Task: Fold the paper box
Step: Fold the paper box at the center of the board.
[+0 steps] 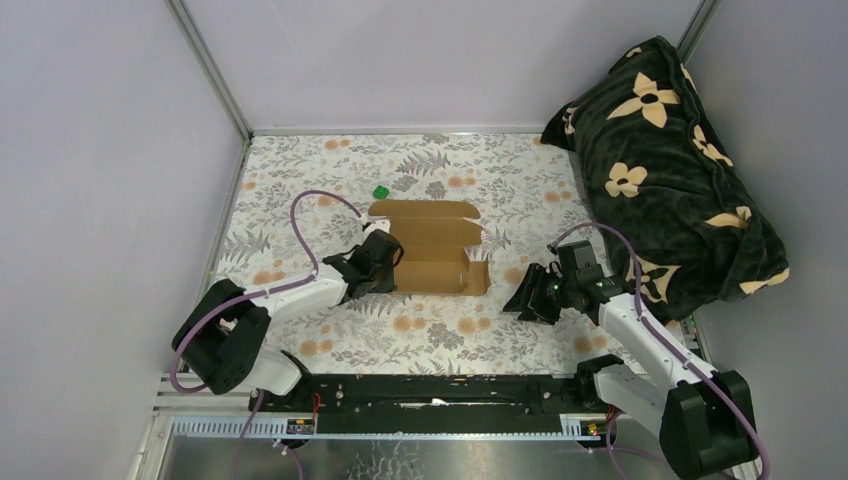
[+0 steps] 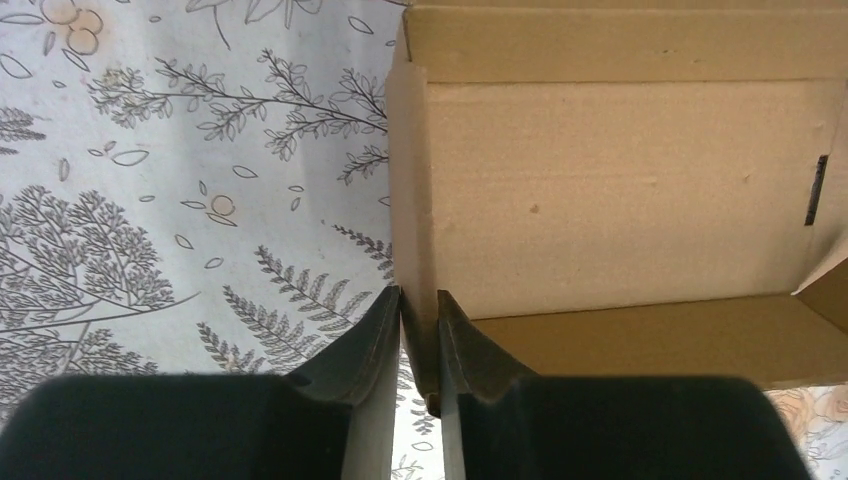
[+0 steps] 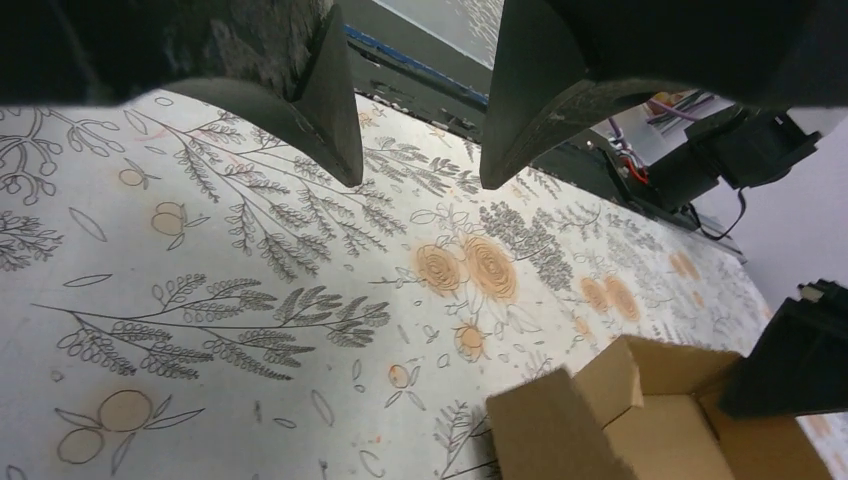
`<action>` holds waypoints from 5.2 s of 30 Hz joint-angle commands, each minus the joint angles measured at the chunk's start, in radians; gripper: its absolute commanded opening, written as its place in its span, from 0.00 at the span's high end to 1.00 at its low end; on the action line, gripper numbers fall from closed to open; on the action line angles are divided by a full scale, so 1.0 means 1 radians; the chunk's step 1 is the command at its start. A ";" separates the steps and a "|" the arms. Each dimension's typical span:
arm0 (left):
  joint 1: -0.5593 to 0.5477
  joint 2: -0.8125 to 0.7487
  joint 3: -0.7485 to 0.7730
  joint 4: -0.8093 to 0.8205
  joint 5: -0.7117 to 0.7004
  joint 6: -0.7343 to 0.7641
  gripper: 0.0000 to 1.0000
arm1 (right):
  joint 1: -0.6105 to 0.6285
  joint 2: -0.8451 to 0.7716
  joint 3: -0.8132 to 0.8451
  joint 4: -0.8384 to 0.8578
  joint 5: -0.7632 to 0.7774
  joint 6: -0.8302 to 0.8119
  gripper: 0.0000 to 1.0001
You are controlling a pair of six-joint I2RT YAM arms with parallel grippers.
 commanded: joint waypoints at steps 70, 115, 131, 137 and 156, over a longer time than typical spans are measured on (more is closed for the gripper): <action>-0.075 0.153 0.084 0.003 -0.028 -0.103 0.79 | 0.214 0.330 0.096 0.642 0.175 0.109 0.57; -0.078 0.061 0.086 0.003 0.009 -0.092 0.79 | 0.583 0.701 0.561 -0.073 1.096 -0.175 0.74; -0.077 0.098 0.132 -0.006 0.055 -0.036 0.79 | 0.584 0.731 0.499 0.079 1.115 -0.245 0.98; -0.078 0.101 0.184 -0.021 0.129 -0.030 0.78 | 0.587 0.769 0.493 0.036 1.128 -0.210 0.99; -0.074 0.124 0.253 -0.086 0.163 0.032 0.65 | 0.590 0.743 0.505 0.142 1.063 -0.243 0.63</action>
